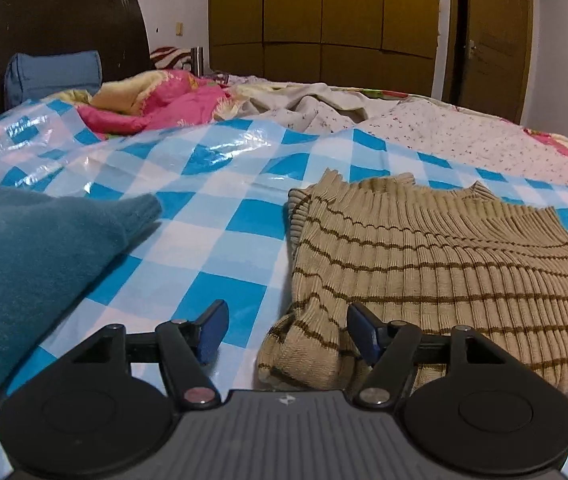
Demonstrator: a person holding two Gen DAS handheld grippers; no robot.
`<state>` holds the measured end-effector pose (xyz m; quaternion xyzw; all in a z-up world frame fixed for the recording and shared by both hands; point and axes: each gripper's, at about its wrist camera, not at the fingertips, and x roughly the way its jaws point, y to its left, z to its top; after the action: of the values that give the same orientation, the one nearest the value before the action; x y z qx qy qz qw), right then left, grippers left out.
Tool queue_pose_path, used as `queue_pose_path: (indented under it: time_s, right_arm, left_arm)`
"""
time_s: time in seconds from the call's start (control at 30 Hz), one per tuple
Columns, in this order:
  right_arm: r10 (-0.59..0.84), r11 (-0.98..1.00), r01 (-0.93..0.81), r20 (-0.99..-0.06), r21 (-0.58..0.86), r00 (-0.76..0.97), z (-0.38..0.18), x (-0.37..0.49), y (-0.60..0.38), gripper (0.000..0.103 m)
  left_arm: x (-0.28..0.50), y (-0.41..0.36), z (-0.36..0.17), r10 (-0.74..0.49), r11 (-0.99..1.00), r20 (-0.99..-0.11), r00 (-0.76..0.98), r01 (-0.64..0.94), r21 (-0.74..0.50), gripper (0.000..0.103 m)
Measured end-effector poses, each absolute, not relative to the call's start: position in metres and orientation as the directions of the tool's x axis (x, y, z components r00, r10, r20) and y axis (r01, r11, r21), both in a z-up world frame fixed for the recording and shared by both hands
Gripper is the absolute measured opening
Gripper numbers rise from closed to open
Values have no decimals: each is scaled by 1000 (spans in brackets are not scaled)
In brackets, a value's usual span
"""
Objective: Fold small clothes
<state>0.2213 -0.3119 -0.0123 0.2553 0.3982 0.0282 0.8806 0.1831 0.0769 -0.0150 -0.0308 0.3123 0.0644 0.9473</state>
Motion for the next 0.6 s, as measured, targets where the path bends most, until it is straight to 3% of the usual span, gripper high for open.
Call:
queue_pose_path:
  time_s: [0.17,0.53,0.6]
  right_arm:
    - [212,898,163,-729,407,650,-27,225,-294,36]
    - [256,834,177,-650,523,715,-7,171,-300,38]
    - [288,798,189,-638,572,714,-9,163,-301,43]
  left_arm:
    - [187,73,-32,132,990,-666,734,-127,56,77]
    - [162,88,-16,65,983,-653,755,-161,-88,76]
    - [158,92,-15,45,977,-660,750,-171,-128,76]
